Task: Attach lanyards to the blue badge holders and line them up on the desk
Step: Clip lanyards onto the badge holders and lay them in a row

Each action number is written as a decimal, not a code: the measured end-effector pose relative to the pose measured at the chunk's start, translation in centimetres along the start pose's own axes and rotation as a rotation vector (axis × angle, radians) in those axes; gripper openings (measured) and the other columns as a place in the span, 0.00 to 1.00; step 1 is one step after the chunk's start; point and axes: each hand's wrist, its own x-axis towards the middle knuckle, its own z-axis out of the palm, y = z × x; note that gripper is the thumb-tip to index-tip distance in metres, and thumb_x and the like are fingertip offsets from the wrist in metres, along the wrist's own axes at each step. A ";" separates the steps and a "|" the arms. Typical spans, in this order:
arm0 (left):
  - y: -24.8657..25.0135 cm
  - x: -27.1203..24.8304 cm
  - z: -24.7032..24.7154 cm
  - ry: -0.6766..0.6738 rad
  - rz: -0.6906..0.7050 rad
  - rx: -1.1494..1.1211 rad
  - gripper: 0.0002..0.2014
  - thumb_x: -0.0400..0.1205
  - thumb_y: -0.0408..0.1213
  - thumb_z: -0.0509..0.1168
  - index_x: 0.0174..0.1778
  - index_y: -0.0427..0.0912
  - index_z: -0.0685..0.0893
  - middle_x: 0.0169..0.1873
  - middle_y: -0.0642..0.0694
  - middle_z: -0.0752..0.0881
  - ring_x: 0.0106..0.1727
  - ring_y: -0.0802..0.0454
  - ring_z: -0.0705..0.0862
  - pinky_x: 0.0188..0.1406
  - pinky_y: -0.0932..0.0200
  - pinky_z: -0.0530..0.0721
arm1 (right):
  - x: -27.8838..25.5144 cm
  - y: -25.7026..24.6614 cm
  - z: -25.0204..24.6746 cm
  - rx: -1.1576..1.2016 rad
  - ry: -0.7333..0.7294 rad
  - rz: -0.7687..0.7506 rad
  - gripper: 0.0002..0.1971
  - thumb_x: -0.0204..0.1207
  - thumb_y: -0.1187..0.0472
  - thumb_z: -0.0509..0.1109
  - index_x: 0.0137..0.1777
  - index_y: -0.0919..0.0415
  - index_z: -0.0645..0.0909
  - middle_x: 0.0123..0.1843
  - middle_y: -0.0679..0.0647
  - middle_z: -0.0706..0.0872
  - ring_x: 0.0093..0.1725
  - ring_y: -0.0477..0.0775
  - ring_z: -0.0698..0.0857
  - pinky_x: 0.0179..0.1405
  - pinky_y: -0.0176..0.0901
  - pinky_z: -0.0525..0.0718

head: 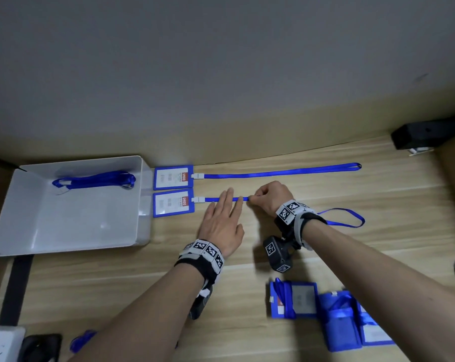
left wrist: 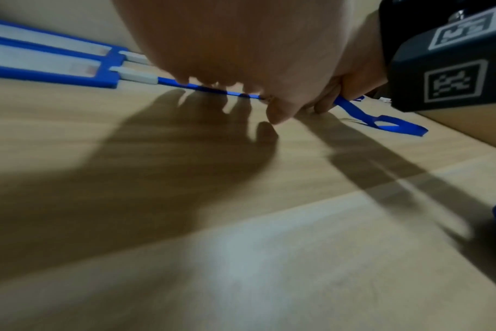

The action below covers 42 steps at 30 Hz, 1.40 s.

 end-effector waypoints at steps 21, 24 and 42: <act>-3.3 -2.9 -0.4 0.043 -0.515 -0.199 0.36 0.84 0.42 0.54 0.86 0.43 0.47 0.86 0.40 0.41 0.87 0.43 0.40 0.85 0.41 0.48 | 0.3 0.6 -0.1 -0.036 0.008 -0.010 0.14 0.63 0.45 0.78 0.30 0.55 0.84 0.32 0.47 0.85 0.35 0.53 0.83 0.32 0.39 0.76; -2.5 -2.5 -0.9 0.103 -0.439 -0.202 0.35 0.82 0.40 0.57 0.85 0.43 0.52 0.87 0.40 0.43 0.87 0.44 0.41 0.85 0.43 0.52 | 0.4 0.4 -0.1 -0.033 0.005 -0.008 0.14 0.64 0.45 0.78 0.31 0.55 0.85 0.32 0.47 0.85 0.35 0.53 0.83 0.32 0.38 0.76; 2.3 0.2 -1.1 -0.142 -0.204 -0.167 0.30 0.89 0.46 0.45 0.87 0.46 0.43 0.86 0.50 0.36 0.87 0.53 0.38 0.85 0.46 0.42 | 0.0 4.8 -4.0 0.200 0.037 -0.095 0.15 0.69 0.48 0.81 0.33 0.59 0.90 0.28 0.46 0.84 0.33 0.47 0.80 0.42 0.41 0.80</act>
